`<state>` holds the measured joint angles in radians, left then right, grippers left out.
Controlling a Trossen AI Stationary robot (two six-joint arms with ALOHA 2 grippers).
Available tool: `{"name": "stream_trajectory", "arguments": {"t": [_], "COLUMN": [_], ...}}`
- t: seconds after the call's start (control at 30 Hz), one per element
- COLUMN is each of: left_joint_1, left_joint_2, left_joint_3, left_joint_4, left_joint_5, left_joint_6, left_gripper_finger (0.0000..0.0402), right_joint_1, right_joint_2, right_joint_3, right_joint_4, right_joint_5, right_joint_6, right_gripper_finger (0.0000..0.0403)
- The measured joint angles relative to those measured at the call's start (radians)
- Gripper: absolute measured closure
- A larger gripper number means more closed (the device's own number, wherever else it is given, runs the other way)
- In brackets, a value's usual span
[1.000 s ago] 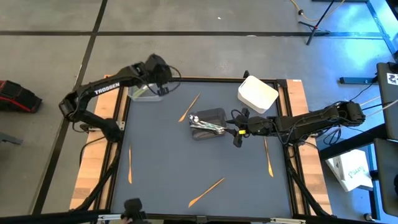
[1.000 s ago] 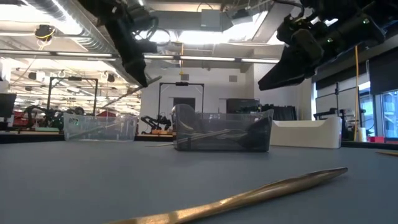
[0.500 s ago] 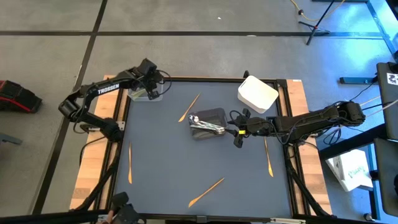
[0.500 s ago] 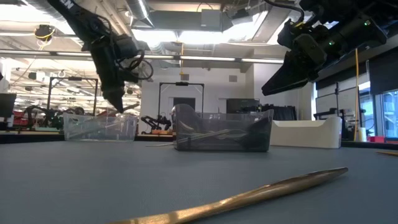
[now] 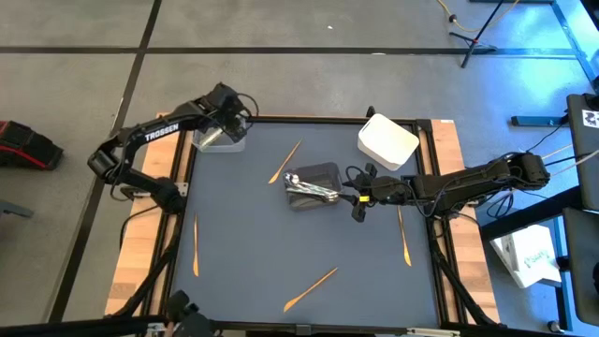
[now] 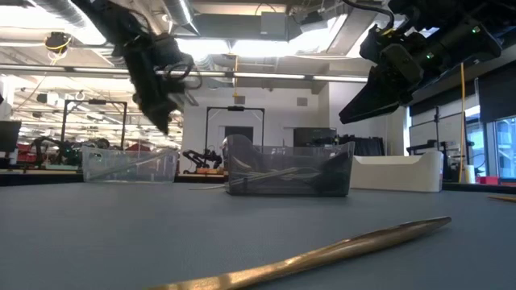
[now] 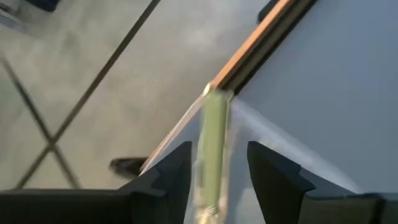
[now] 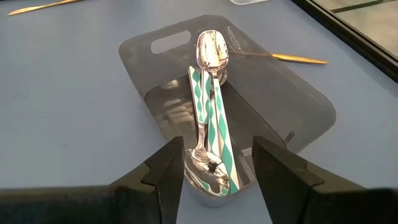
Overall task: Sort silverware by color (type)
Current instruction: Put the green table knife into the transparent bin, then put the top gold table knife into the white bin
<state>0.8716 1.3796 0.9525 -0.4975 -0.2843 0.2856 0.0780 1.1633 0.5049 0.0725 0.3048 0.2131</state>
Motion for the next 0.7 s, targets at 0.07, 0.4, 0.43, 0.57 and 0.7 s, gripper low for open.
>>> {"name": "stream_trajectory", "arguments": {"t": [0.07, 0.4, 0.43, 0.57, 0.7], "left_joint_1": [-0.027, -0.179, -0.189, -0.204, -0.189], "left_joint_2": [0.0, 0.04, 0.06, 0.163, 0.298], "left_joint_3": [0.035, 0.089, 0.088, 0.101, 0.169], "left_joint_4": [-0.008, 0.167, 0.182, 0.21, 0.192], "left_joint_5": [0.031, 0.314, 0.324, 0.393, 0.453], "left_joint_6": [-0.048, -0.29, -0.304, -0.351, -0.385], "left_gripper_finger": [0.025, 0.0249, 0.0249, 0.0249, 0.0249], "right_joint_1": [0.0, 0.0, 0.0, 0.0, 0.0], "right_joint_2": [0.0, 0.0, 0.0, 0.0, 0.0], "right_joint_3": [0.0, 0.0, 0.0, 0.0, 0.0], "right_joint_4": [0.001, 0.011, 0.012, 0.013, 0.035], "right_joint_5": [0.0, 0.001, 0.001, 0.001, 0.001], "right_joint_6": [0.0, 0.0, 0.0, 0.0, 0.0], "right_gripper_finger": [0.0224, 0.0224, 0.0224, 0.0224, 0.0224]}}
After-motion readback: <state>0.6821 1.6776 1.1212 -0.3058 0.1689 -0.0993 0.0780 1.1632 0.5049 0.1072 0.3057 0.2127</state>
